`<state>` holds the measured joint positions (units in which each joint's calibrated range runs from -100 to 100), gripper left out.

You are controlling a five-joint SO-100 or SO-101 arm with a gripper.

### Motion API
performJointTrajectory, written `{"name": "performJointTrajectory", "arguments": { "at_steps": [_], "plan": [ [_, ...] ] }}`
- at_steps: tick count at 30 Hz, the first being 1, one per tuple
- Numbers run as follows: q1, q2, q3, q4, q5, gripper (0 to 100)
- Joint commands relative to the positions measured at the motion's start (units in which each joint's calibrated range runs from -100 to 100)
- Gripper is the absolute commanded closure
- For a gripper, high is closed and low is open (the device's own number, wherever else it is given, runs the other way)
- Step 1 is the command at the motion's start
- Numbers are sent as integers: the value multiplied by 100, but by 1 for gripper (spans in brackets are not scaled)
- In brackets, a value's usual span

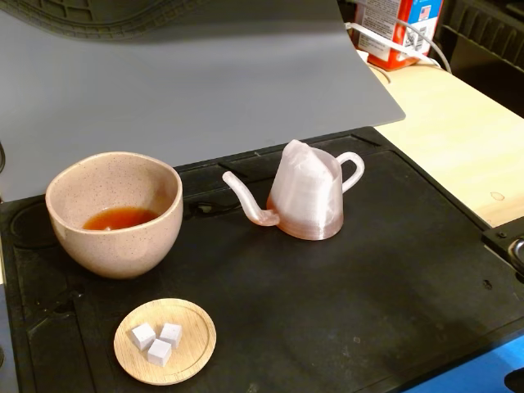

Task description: Pick up a kettle and pour liquid into a cup.

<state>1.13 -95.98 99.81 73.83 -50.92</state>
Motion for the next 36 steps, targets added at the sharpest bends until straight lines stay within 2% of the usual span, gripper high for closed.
{"name": "performJointTrajectory", "arguments": {
  "at_steps": [1,36],
  "plan": [
    [27,-18,19,23,30,99],
    [-3,-27,19,23,30,99]
  ]
}}
